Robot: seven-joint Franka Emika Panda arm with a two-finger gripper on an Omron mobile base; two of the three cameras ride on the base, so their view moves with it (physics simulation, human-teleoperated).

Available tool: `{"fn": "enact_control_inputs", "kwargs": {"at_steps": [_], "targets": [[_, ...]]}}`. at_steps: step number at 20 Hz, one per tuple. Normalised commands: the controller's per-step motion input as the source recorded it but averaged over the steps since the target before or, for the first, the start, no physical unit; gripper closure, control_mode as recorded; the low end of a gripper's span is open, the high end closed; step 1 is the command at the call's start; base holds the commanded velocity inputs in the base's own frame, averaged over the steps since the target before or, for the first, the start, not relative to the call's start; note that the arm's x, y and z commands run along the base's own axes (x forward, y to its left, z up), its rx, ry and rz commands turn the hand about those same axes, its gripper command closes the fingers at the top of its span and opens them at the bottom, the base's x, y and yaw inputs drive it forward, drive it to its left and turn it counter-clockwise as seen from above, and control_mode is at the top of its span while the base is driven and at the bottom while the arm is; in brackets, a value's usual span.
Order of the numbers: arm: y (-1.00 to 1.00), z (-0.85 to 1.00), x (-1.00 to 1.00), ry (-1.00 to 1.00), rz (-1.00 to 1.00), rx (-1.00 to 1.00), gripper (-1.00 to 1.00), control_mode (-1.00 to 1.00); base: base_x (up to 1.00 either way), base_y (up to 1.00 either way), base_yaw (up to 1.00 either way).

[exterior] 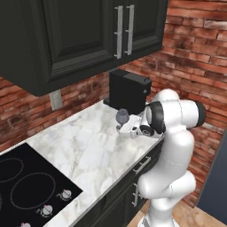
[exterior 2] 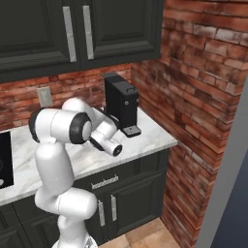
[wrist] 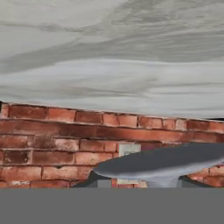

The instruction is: Retrieve the wine glasses from the counter and place one next to each plate.

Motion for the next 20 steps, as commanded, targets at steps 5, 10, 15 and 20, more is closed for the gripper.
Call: {"fn": "enact_control_inputs", "kwargs": {"at_steps": [5, 10, 15, 20], "targets": [[-0.28, 0.63, -0.88, -0.01, 0.0, 0.01, 1.0, -1.0, 0.0, 0.0, 0.0], [-0.29, 0.65, -0.88, 0.0, 0.0, 0.02, 1.0, -1.0, 0.0, 0.0, 0.0], [-0.41, 0.6, -0.78, 0.0, 0.0, 0.01, 1.0, -1.0, 0.0, 0.0, 0.0], [-0.41, 0.53, -0.86, 0.0, 0.0, 0.0, 1.0, -1.0, 0.0, 0.0, 0.0]]}}
